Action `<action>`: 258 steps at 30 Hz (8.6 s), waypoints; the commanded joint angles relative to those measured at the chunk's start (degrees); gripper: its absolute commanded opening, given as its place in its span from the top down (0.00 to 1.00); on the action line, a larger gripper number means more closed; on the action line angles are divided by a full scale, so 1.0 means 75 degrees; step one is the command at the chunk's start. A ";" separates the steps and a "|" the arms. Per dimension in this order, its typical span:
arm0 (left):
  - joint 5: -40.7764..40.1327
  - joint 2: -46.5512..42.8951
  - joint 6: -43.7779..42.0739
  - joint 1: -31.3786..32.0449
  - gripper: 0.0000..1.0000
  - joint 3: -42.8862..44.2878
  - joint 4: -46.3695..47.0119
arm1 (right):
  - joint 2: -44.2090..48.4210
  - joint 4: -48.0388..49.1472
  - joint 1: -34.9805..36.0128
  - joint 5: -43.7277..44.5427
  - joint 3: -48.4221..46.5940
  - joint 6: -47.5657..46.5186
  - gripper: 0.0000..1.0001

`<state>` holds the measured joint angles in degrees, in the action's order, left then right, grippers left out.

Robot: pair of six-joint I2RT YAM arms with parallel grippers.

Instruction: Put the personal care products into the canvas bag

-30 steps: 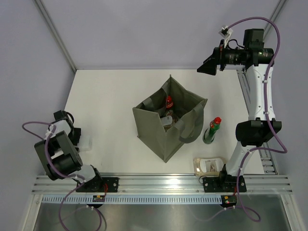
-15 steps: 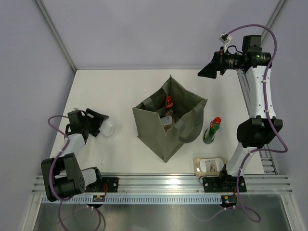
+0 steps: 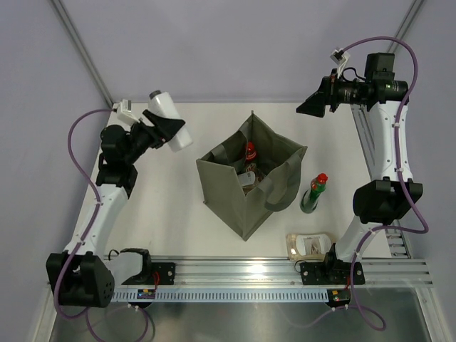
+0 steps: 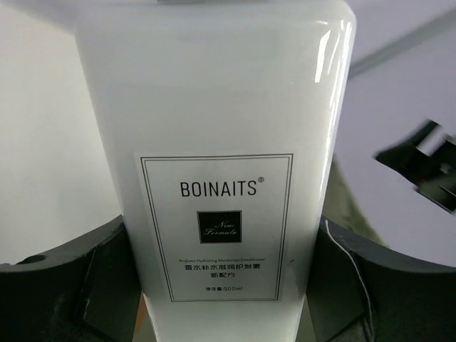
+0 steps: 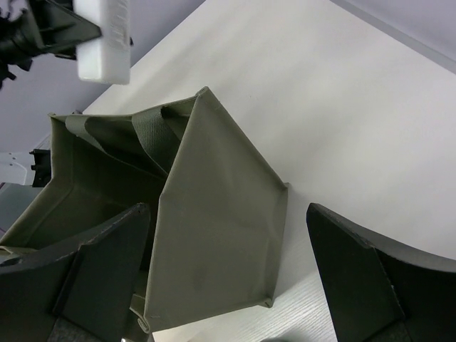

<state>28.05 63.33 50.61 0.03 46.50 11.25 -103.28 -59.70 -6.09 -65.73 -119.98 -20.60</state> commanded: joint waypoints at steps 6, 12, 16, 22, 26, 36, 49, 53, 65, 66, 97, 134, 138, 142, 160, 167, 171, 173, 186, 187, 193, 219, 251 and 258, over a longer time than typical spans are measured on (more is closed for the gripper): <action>0.0185 0.0004 -0.2691 0.2300 1.00 0.3337 -0.0361 | 0.0377 -0.0043 -0.0044 -0.0072 0.0153 -0.0206 0.01; 0.0162 0.1092 -0.3794 0.3567 1.00 0.4754 -0.1487 | 0.0459 -0.0266 -0.0044 0.0081 0.0294 -0.0534 0.00; -0.0037 0.1726 -0.4158 0.4143 1.00 0.5342 -0.1991 | 0.0506 -0.0407 -0.0044 0.0163 0.0400 -0.0722 0.00; -0.0318 0.2453 -0.4416 0.4823 0.98 0.5846 -0.2472 | 0.0599 -0.0536 -0.0044 0.0245 0.0646 -0.0968 0.00; -0.0576 0.2536 -0.4591 0.5116 0.90 0.5835 -0.2694 | 0.0600 -0.0793 -0.0044 0.0397 0.0775 -0.1389 0.00; -0.1150 0.2396 -0.4943 0.5375 0.33 0.5519 -0.3151 | 0.0751 -0.2106 -0.0044 0.0573 0.1173 -0.3873 0.01; -0.1443 0.2033 -0.5318 0.5375 0.01 0.5612 -0.3421 | 0.1103 -0.2914 -0.0032 0.1042 0.1712 -0.5408 0.01; -0.1642 0.1764 -0.5493 0.5375 0.01 0.5578 -0.3491 | 0.1244 -0.3860 -0.0032 0.1123 0.1946 -0.7137 0.00; -0.3410 -0.0450 -0.5846 0.5269 0.01 0.3973 -0.3632 | 0.2122 -0.4567 -0.0032 0.2880 0.3153 -1.0565 0.01; -0.3517 -0.0626 -0.5811 0.5269 0.01 0.3821 -0.3644 | 0.2192 -0.4555 -0.0032 0.2975 0.3200 -1.0624 0.00; -0.4713 -0.2854 -0.5119 0.5222 0.01 0.1710 -0.4007 | 0.5040 0.0693 0.1925 0.8006 0.7160 0.0236 0.00; -0.5018 -0.3077 -0.5213 0.5187 0.01 0.1534 -0.4148 | 0.3683 -0.0605 0.1035 0.8510 0.6389 0.4141 0.01; -0.5065 -0.3077 -0.5201 0.5187 0.01 0.1546 -0.4159 | 0.3132 -0.0969 0.0592 0.7547 0.6562 0.4457 0.00; -0.5135 -0.3065 -0.5213 0.5187 0.01 0.1628 -0.4265 | 0.2967 -0.1016 0.0507 0.7230 0.6693 0.4575 0.00; -0.5264 -0.2819 -0.5178 0.5175 0.01 0.1664 -0.4183 | 0.2123 -0.1145 -0.0090 0.5613 0.6529 0.4552 0.44; -0.5287 -0.2819 -0.5166 0.5175 0.01 0.1640 -0.4183 | 0.1924 -0.1145 -0.0337 0.4758 0.6435 0.4400 0.78; -0.5299 -0.2749 -0.5189 0.5175 0.01 0.1710 -0.4218 | 0.2017 -0.1075 -0.0454 0.4173 0.6342 0.4212 0.91; -0.5287 -0.2714 -0.5189 0.5175 0.01 0.1733 -0.4206 | 0.2087 -0.1017 -0.0570 0.3984 0.6295 0.4037 1.00; -0.5205 -0.2561 -0.5178 0.5164 0.01 0.1827 -0.4195 | 0.2088 -0.1649 -0.1332 0.1640 0.5850 0.2021 1.00; -0.5205 -0.2573 -0.5166 0.5164 0.01 0.1827 -0.4195 | 0.2099 -0.1661 -0.1391 0.1570 0.5815 0.1974 1.00; -0.5229 -0.2620 -0.5142 0.5164 0.01 0.1815 -0.4206 | 0.2251 -0.1556 -0.1906 0.1265 0.5429 0.2020 1.00; -0.5182 -0.2385 -0.5248 0.5105 0.01 0.2003 -0.4206 | 0.2240 0.3143 -0.0362 -0.0423 0.1572 0.5349 1.00; -0.5428 -0.2995 -0.5002 0.5105 0.01 0.1558 -0.4242 | 0.1807 0.0883 0.3659 0.0503 0.1432 0.2301 1.00; -0.5510 -0.3135 -0.4943 0.5105 0.01 0.1511 -0.4300 | 0.1022 0.0695 0.4011 -0.0209 0.1326 0.2641 1.00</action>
<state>-11.38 41.06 12.69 38.57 58.46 -23.14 -95.09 -55.92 23.46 -59.96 -106.52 -2.74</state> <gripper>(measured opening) 0.984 0.674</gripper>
